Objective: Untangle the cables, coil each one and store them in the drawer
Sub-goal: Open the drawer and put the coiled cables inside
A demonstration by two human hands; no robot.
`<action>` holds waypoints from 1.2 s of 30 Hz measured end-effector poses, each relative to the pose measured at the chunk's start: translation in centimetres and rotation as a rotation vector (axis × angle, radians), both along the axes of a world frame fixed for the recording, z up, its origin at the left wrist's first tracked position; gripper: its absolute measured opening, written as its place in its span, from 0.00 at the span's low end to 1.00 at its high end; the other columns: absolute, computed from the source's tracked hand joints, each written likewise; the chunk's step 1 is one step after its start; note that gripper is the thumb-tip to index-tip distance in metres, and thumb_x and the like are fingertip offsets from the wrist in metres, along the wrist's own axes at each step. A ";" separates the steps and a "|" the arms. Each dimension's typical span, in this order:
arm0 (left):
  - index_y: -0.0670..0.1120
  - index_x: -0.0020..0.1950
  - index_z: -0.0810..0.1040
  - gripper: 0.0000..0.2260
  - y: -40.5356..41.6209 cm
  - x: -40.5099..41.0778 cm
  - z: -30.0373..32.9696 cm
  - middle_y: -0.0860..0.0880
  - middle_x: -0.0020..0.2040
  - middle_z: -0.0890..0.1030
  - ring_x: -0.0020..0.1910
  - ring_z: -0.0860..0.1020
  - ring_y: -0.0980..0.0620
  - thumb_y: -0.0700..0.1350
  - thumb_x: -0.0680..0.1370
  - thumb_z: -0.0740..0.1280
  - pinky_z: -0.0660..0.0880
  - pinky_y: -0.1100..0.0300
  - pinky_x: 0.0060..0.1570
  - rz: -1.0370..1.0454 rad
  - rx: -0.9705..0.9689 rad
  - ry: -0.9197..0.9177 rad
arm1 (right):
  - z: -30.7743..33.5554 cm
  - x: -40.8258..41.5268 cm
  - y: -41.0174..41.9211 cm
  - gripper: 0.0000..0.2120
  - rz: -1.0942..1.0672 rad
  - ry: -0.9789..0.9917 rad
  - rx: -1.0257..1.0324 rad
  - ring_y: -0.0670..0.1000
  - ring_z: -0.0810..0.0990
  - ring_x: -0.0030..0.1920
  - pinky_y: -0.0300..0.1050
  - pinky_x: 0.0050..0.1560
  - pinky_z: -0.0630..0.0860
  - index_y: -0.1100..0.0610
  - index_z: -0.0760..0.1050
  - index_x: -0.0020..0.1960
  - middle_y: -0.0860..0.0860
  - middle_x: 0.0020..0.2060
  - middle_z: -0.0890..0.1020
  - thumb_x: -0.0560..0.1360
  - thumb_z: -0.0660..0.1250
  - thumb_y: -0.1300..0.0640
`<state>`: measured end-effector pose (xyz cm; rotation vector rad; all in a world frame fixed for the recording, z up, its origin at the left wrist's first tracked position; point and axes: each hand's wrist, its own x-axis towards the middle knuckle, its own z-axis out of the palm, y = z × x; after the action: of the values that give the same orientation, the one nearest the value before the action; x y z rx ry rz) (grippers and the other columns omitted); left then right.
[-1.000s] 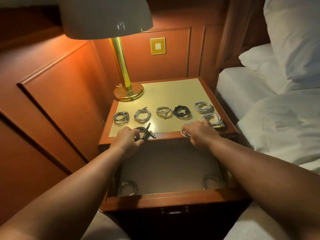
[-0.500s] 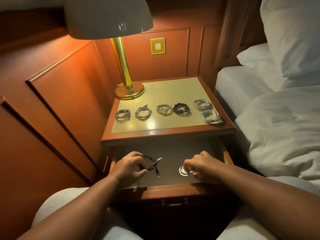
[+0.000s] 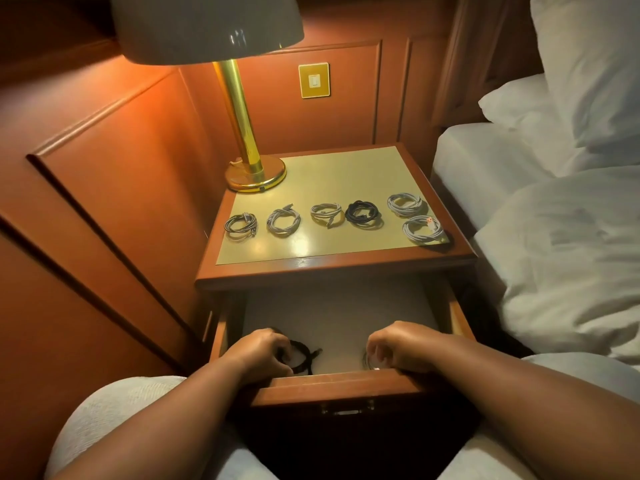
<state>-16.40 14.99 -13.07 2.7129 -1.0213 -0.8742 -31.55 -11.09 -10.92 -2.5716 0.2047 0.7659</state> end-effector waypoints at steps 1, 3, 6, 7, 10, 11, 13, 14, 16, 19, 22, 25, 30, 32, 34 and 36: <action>0.60 0.54 0.77 0.13 0.0 0.1 -0.1 0.58 0.58 0.71 0.53 0.74 0.57 0.58 0.73 0.74 0.71 0.67 0.46 0.009 -0.001 0.012 | -0.1 0.0 -0.1 0.19 -0.008 -0.006 0.009 0.43 0.79 0.50 0.35 0.44 0.76 0.43 0.77 0.61 0.42 0.53 0.79 0.77 0.66 0.64; 0.59 0.60 0.75 0.19 0.0 0.1 -0.2 0.57 0.60 0.72 0.56 0.74 0.56 0.59 0.72 0.75 0.73 0.65 0.51 0.035 -0.011 0.022 | -0.2 0.1 -0.2 0.19 -0.015 -0.063 -0.027 0.43 0.76 0.50 0.35 0.44 0.72 0.43 0.75 0.63 0.41 0.55 0.76 0.77 0.68 0.60; 0.57 0.72 0.70 0.29 -0.4 0.1 -0.5 0.54 0.69 0.73 0.65 0.74 0.54 0.61 0.73 0.73 0.74 0.59 0.63 0.042 -0.031 0.004 | -0.5 0.2 0.0 0.26 -0.055 -0.079 -0.082 0.47 0.73 0.60 0.40 0.56 0.73 0.43 0.66 0.72 0.44 0.65 0.71 0.77 0.69 0.50; 0.57 0.75 0.67 0.31 -0.5 0.2 -0.7 0.54 0.72 0.72 0.69 0.72 0.53 0.61 0.74 0.71 0.73 0.57 0.66 0.028 -0.023 0.013 | -0.6 0.3 0.0 0.30 -0.072 -0.045 -0.087 0.50 0.72 0.65 0.43 0.60 0.72 0.44 0.62 0.75 0.46 0.70 0.69 0.77 0.68 0.47; 0.57 0.78 0.63 0.33 -0.6 0.5 -1.0 0.53 0.76 0.69 0.73 0.68 0.52 0.63 0.75 0.68 0.69 0.53 0.71 0.008 0.030 0.077 | -0.8 0.4 -0.1 0.36 -0.127 0.047 -0.058 0.53 0.68 0.72 0.46 0.66 0.70 0.46 0.56 0.79 0.48 0.75 0.65 0.76 0.67 0.43; 0.57 0.78 0.62 0.33 -0.5 0.6 -1.1 0.53 0.76 0.68 0.74 0.68 0.52 0.63 0.75 0.68 0.69 0.53 0.71 0.016 0.037 0.088 | -0.9 0.4 -0.1 0.35 -0.144 0.060 -0.043 0.52 0.68 0.72 0.46 0.67 0.70 0.46 0.56 0.79 0.49 0.75 0.65 0.77 0.67 0.43; 0.57 0.78 0.63 0.33 -0.4 0.6 -1.1 0.54 0.76 0.68 0.73 0.68 0.52 0.62 0.75 0.68 0.69 0.53 0.71 0.028 0.022 0.089 | -1.1 0.3 -0.2 0.33 -0.170 0.061 -0.031 0.52 0.69 0.71 0.46 0.67 0.70 0.47 0.59 0.78 0.49 0.75 0.66 0.77 0.66 0.42; 0.57 0.78 0.63 0.32 -0.3 0.6 -1.0 0.54 0.75 0.69 0.72 0.69 0.53 0.61 0.75 0.68 0.69 0.54 0.70 0.029 0.005 0.094 | -1.3 0.2 -0.2 0.32 -0.180 0.056 -0.035 0.52 0.70 0.70 0.45 0.66 0.70 0.48 0.60 0.77 0.49 0.74 0.67 0.77 0.66 0.43; 0.58 0.77 0.64 0.30 -0.3 0.5 -0.9 0.54 0.74 0.71 0.70 0.72 0.54 0.59 0.76 0.69 0.71 0.56 0.69 0.027 -0.029 0.114 | -1.4 0.2 -0.2 0.30 -0.194 0.051 -0.040 0.52 0.71 0.69 0.44 0.64 0.71 0.48 0.62 0.76 0.49 0.72 0.69 0.78 0.66 0.43; 0.59 0.76 0.65 0.28 -0.3 0.3 -0.9 0.54 0.72 0.74 0.68 0.74 0.54 0.57 0.78 0.69 0.73 0.58 0.66 0.039 -0.037 0.114 | -1.4 0.1 -0.1 0.28 -0.198 0.044 -0.047 0.52 0.72 0.68 0.43 0.62 0.70 0.48 0.64 0.76 0.49 0.72 0.70 0.79 0.65 0.44; 0.57 0.75 0.67 0.26 -0.2 0.2 -1.1 0.54 0.71 0.75 0.67 0.74 0.55 0.58 0.78 0.68 0.74 0.59 0.64 0.061 -0.042 0.085 | -1.4 -0.1 0.0 0.27 -0.198 0.035 -0.044 0.52 0.72 0.68 0.43 0.62 0.71 0.48 0.64 0.76 0.49 0.72 0.70 0.79 0.63 0.44; 0.57 0.75 0.68 0.25 -0.1 0.2 -1.1 0.55 0.72 0.73 0.68 0.73 0.55 0.58 0.78 0.67 0.73 0.59 0.65 0.033 -0.050 0.028 | -0.8 -0.3 0.0 0.27 -0.176 0.008 -0.087 0.53 0.70 0.70 0.46 0.66 0.69 0.47 0.62 0.77 0.48 0.73 0.68 0.80 0.62 0.43; 0.57 0.66 0.76 0.17 -0.2 1.7 0.3 0.55 0.62 0.76 0.61 0.76 0.53 0.56 0.77 0.69 0.75 0.57 0.59 -0.070 -0.266 -0.301 | 2.0 0.6 -2.0 0.21 -0.130 -0.333 -0.179 0.50 0.71 0.68 0.48 0.69 0.67 0.48 0.68 0.72 0.48 0.69 0.72 0.80 0.63 0.47; 0.53 0.59 0.80 0.13 -0.1 3.4 1.4 0.52 0.57 0.79 0.54 0.79 0.50 0.50 0.75 0.71 0.78 0.55 0.51 -0.076 -0.448 -0.422 | 3.4 1.1 -3.7 0.18 -0.171 -0.536 -0.188 0.50 0.73 0.65 0.49 0.66 0.70 0.51 0.72 0.68 0.49 0.65 0.75 0.79 0.65 0.51; 0.49 0.54 0.81 0.10 -0.1 5.0 2.5 0.48 0.51 0.81 0.46 0.81 0.47 0.43 0.73 0.75 0.81 0.54 0.43 -0.091 -0.570 -0.579 | 4.8 1.5 -5.4 0.16 -0.207 -0.719 -0.248 0.52 0.75 0.61 0.50 0.62 0.72 0.54 0.75 0.64 0.51 0.60 0.77 0.78 0.66 0.54; 0.46 0.50 0.81 0.08 -0.5 5.9 4.2 0.46 0.46 0.81 0.40 0.80 0.47 0.38 0.73 0.75 0.79 0.56 0.36 -0.042 -0.656 -0.689 | 6.1 2.0 -7.0 0.14 -0.241 -0.823 -0.328 0.54 0.76 0.58 0.50 0.59 0.73 0.56 0.77 0.61 0.53 0.57 0.78 0.77 0.66 0.55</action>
<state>-10.48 14.47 -8.84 2.4002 -1.1840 0.4038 -29.52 -18.11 -4.86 -2.8489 0.3813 -0.4659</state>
